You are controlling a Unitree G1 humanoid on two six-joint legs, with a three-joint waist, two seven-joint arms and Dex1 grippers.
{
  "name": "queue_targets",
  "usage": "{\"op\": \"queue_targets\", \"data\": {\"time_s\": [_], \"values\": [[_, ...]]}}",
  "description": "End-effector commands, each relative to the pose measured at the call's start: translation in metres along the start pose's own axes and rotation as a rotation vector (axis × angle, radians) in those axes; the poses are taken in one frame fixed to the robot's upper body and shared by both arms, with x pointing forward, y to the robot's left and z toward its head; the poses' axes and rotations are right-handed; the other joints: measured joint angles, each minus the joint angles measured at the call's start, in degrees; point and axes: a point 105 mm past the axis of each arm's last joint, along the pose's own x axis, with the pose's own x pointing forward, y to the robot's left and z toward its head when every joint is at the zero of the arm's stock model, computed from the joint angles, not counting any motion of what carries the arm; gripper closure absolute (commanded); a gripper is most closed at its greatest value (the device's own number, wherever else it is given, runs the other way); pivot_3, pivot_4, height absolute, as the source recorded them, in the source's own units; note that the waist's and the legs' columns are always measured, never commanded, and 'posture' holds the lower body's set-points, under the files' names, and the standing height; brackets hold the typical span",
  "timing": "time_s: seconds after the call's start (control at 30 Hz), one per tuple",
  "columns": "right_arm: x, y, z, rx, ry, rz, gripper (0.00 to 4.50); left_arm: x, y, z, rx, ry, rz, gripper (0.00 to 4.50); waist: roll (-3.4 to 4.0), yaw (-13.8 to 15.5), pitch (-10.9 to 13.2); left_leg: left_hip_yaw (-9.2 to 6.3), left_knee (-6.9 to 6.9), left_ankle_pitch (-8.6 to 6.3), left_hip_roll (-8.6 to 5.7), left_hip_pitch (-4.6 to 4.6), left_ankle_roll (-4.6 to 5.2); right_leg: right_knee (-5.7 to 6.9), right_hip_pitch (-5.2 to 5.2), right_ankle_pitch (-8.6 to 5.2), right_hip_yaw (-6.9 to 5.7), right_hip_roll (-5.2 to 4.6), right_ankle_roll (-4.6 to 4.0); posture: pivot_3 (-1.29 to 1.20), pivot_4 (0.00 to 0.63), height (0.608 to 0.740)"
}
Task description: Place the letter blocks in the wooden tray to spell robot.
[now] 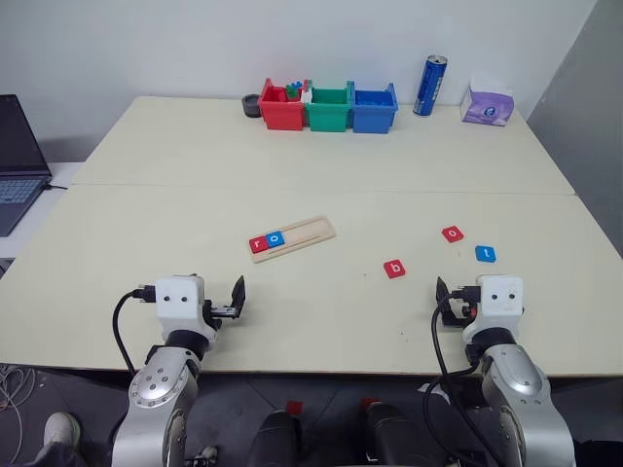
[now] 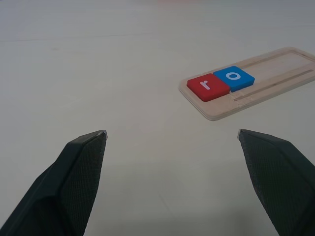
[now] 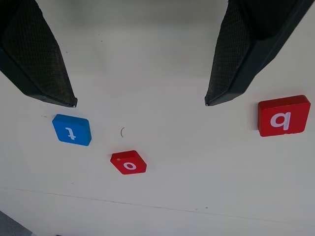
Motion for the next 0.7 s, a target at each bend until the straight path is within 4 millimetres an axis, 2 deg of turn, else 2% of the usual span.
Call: {"op": "queue_targets", "data": {"time_s": [0.03, 0.33, 0.5, 0.57, 0.7], "values": [[-0.001, -0.003, 0.011, -0.01, -0.055, -0.015, 0.07, -0.002, -0.003, 0.015, 0.014, -0.059, -0.013, 0.0, 0.0, 0.0, 0.0, 0.0, 0.0, 0.0, 0.0, 0.0, 0.0, 0.0, 0.0, 0.0, 0.0, 0.0, 0.0, 0.0, 0.15, 0.74], [0.0, -0.002, 0.013, -0.003, -0.06, -0.016, 0.07, -0.001, -0.002, 0.018, 0.01, -0.074, -0.006, 0.0, 0.0, 0.0, 0.0, 0.0, 0.0, 0.0, 0.0, 0.0, 0.0, 0.0, 0.0, 0.0, 0.0, 0.0, -0.01, 0.0, 0.15, 0.74], [0.003, 0.002, 0.022, -0.019, -0.092, 0.022, 0.07, 0.001, -0.002, 0.02, 0.016, -0.077, -0.021, 0.0, 0.0, -0.01, 0.0, 0.0, 0.0, 0.0, -0.01, 0.0, 0.0, 0.0, 0.0, 0.0, 0.0, 0.0, 0.0, 0.0, 0.15, 0.74], [0.008, 0.011, 0.033, 0.001, -0.111, 0.136, 0.07, 0.007, 0.0, 0.027, 0.01, -0.092, -0.072, 0.0, 0.0, -0.01, 0.0, 0.0, 0.0, 0.0, -0.02, 0.0, 0.0, 0.0, 0.0, 0.0, 0.0, 0.0, 0.0, 0.0, 0.15, 0.74], [0.005, 0.048, 0.057, -0.029, -0.142, 0.545, 0.07, 0.026, 0.006, 0.048, 0.076, -0.125, -0.203, 0.0, -0.01, -0.03, 0.01, -0.03, 0.04, 0.0, -0.11, 0.09, 0.0, 0.02, 0.09, 0.01, -0.08, 0.09, -0.02, 0.0, 0.15, 0.74]]}}
